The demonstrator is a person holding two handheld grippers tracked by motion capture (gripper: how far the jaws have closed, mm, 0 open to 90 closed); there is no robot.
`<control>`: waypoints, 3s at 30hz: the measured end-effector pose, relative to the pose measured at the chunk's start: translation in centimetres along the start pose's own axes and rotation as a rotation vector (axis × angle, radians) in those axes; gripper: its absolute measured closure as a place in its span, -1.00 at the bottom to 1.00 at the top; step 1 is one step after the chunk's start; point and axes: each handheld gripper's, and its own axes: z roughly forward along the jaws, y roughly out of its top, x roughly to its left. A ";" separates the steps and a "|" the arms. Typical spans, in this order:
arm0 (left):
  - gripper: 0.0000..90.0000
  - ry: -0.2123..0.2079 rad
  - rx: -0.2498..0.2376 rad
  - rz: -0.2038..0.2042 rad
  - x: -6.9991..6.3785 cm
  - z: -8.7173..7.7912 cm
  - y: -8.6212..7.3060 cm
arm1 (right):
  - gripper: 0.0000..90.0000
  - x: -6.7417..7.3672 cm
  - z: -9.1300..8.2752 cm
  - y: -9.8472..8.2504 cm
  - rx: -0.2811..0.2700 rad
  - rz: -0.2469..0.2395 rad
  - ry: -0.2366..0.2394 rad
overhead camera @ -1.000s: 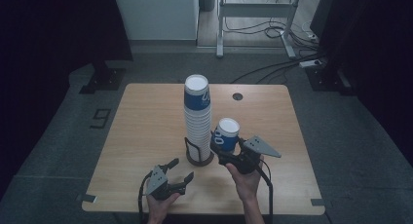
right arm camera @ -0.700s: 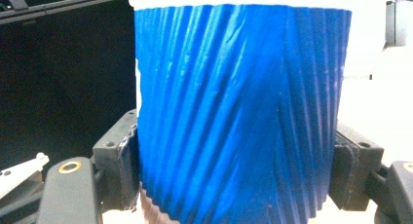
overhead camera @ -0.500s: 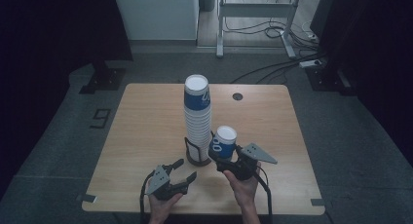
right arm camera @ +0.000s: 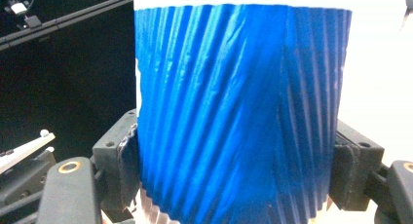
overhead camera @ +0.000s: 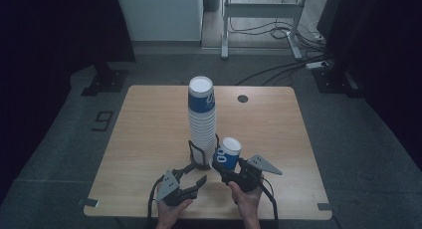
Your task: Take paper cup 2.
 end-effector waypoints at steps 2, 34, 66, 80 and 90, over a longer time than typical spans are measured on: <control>-0.17 -0.002 0.000 0.003 -0.1 0.1 0.0 | -0.51 0.0 0.0 -0.2 0.004 0.002 0.002; 0.28 0.027 -0.042 0.048 -1.9 2.3 0.1 | -0.51 -0.7 0.0 -3.3 0.018 0.291 0.131; 0.85 -0.004 0.000 0.016 -1.9 2.6 0.8 | -0.71 0.0 0.8 -2.0 0.034 0.177 0.131; 0.86 -0.055 0.080 0.029 -1.4 1.6 0.8 | -0.71 -0.7 0.2 -1.3 -0.007 0.127 0.089; 0.86 -0.081 0.120 0.009 -0.5 0.7 0.9 | -0.72 -1.0 -1.0 -0.8 -0.070 0.024 0.084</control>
